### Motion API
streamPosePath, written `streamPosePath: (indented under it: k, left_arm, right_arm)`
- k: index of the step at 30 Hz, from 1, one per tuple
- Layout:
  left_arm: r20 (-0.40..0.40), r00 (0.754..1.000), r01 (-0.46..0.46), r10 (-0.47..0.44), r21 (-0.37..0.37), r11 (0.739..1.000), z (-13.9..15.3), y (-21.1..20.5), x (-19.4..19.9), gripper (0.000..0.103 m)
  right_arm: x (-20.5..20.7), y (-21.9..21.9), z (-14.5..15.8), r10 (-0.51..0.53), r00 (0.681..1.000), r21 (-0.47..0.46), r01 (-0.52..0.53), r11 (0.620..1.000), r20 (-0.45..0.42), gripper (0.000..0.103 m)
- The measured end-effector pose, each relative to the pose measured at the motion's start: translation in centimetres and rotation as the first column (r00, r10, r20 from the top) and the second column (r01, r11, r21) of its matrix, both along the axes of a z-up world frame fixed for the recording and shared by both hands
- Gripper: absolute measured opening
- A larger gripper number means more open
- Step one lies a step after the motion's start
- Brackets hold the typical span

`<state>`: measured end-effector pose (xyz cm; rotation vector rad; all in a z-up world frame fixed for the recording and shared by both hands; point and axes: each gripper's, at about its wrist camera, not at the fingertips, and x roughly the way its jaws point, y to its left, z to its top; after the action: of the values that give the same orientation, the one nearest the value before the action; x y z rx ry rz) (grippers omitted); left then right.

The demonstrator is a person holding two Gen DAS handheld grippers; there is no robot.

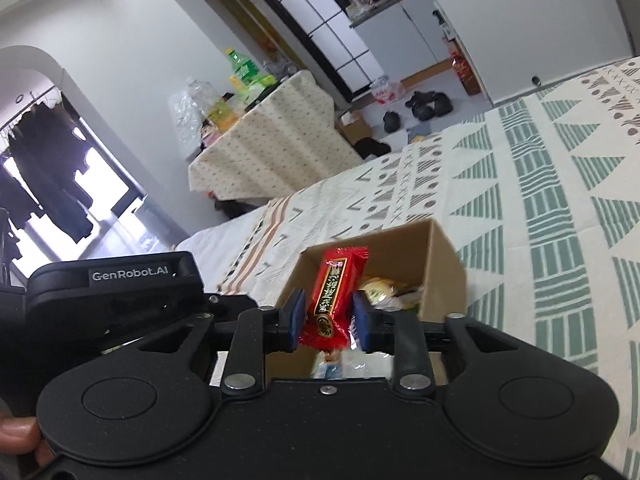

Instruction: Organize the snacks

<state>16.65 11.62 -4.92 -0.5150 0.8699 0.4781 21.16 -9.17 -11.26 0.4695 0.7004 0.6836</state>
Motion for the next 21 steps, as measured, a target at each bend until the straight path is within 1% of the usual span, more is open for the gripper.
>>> streamPosePath:
  k: [2,4,7,9,12,14,17,18,21]
  left_arm:
    - [-0.023,1.000,0.000,0.000,0.017,1.000,0.2,-0.1,-0.2,0.083]
    - [-0.051,0.999,0.019,-0.017,0.044,0.999,0.5,-0.5,-0.5,0.085]
    - [-0.055,0.998,0.039,-0.038,0.016,0.999,0.9,-0.8,-1.3,0.088]
    - [-0.061,0.997,0.050,-0.049,0.019,0.999,1.3,-1.1,-1.6,0.089]
    - [-0.064,0.995,0.076,-0.075,0.013,0.997,2.0,-1.5,-2.1,0.090]
    - [-0.066,0.993,0.094,-0.093,0.003,0.996,2.5,-1.8,-2.3,0.091]
    - [-0.058,0.991,0.117,-0.116,0.012,0.993,3.6,-2.4,-2.8,0.093]
    - [-0.054,0.991,0.122,-0.121,0.010,0.993,3.9,-2.6,-3.0,0.095]
    - [-0.040,0.989,0.143,-0.143,0.010,0.990,4.9,-3.1,-3.6,0.096]
  right_arm:
    - [-0.5,-0.3,0.3,-0.006,1.000,0.004,0.006,1.000,0.000,0.049]
    - [-1.0,-1.2,0.7,-0.035,0.999,-0.010,0.035,0.999,-0.001,0.049]
    - [-1.5,-2.8,1.4,-0.067,0.998,-0.012,0.066,0.998,-0.017,0.049]
    - [-2.1,-3.6,2.3,-0.087,0.996,-0.031,0.087,0.996,-0.003,0.049]
    - [-2.8,-4.8,3.4,-0.107,0.994,-0.046,0.107,0.993,-0.005,0.050]
    - [-3.3,-5.4,4.2,-0.117,0.993,-0.061,0.117,0.991,0.001,0.052]
    - [-3.9,-6.1,5.3,-0.130,0.991,-0.084,0.130,0.988,0.004,0.054]
    - [-4.1,-6.4,5.7,-0.137,0.991,-0.086,0.137,0.987,0.009,0.056]
    - [-4.9,-7.2,6.8,-0.160,0.987,-0.091,0.161,0.983,0.017,0.061]
